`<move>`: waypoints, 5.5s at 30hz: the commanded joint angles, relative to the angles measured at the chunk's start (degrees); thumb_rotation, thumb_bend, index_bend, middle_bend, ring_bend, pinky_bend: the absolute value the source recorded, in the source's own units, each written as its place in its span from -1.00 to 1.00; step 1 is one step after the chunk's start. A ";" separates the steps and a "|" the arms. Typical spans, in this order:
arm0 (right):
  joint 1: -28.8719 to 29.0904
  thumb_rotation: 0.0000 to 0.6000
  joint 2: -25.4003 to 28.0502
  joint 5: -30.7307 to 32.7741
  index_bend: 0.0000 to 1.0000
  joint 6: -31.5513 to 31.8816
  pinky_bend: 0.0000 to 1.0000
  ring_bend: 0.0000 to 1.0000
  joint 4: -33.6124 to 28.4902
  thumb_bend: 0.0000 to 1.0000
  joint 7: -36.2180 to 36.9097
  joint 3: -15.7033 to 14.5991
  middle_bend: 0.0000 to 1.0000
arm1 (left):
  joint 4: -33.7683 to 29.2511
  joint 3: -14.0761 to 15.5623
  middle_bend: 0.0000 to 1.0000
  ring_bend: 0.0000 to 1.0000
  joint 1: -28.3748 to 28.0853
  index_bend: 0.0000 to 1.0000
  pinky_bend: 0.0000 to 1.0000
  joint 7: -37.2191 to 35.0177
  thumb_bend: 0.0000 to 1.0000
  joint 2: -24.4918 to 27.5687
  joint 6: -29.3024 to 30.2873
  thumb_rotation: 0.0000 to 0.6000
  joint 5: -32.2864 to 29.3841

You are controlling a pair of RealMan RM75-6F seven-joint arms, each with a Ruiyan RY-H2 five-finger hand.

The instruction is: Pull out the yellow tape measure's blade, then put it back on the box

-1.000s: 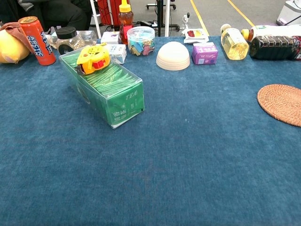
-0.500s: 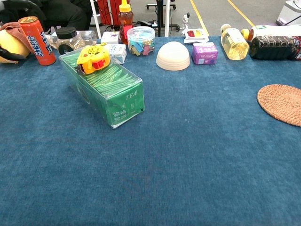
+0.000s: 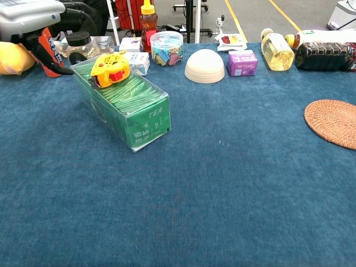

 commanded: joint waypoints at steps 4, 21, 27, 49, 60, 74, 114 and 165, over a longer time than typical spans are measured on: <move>0.16 0.35 0.38 0.11 -0.70 -0.12 -0.52 -0.64 -0.26 -0.45 -0.05 0.42 -0.63 | 2.65 0.43 -0.93 -1.00 -2.44 -0.68 -0.67 -0.01 -0.70 -3.12 -0.58 1.00 -0.19; -0.69 0.34 0.71 0.68 -0.70 0.16 -0.52 -0.64 0.99 -0.45 2.19 0.64 -0.63 | 2.47 0.18 -0.93 -1.00 -6.80 -0.68 -0.67 -0.97 -0.70 -6.89 -1.40 1.00 -1.19; -0.73 0.34 0.67 0.67 -0.70 -0.03 -0.52 -0.64 1.16 -0.45 2.53 0.64 -0.63 | 1.79 0.06 -0.93 -1.00 -7.67 -0.68 -0.67 -0.53 -0.70 -6.85 -1.58 1.00 -2.06; 0.28 0.35 0.04 1.18 -0.70 -0.85 -0.52 -0.64 0.37 -0.45 0.26 1.37 -0.64 | 0.14 1.37 -0.93 -1.00 -12.35 -0.68 -0.67 -4.80 -0.70 3.25 -13.33 1.00 -6.60; -0.45 0.36 0.50 1.38 -0.70 0.20 -0.52 -0.64 -0.35 -0.45 -0.11 1.34 -0.64 | 2.49 1.92 -0.93 -1.00 -16.23 -0.68 -0.67 -5.86 -0.70 2.13 -17.45 1.00 -7.51; -0.44 0.34 0.77 1.44 -0.70 0.27 -0.52 -0.64 -0.69 -0.45 -0.19 1.56 -0.63 | 4.00 2.71 -0.67 -0.65 -18.55 -0.29 -0.37 -7.73 -0.68 1.92 -19.89 1.00 -9.39; 3.29 0.34 2.53 -2.22 -0.70 -4.46 -0.49 -0.61 -5.11 -0.45 1.34 1.76 -0.63 | -2.78 2.66 -0.04 -0.08 -17.54 0.23 0.31 -17.86 -0.31 7.50 -14.19 1.00 -0.41; 21.95 0.35 -24.92 10.40 -1.00 -10.88 -0.56 -0.83 0.10 -0.49 -5.68 11.46 -0.92 | -4.96 0.48 -0.04 -0.08 -39.19 0.24 0.27 -1.51 -0.30 -1.16 -17.02 1.00 -32.92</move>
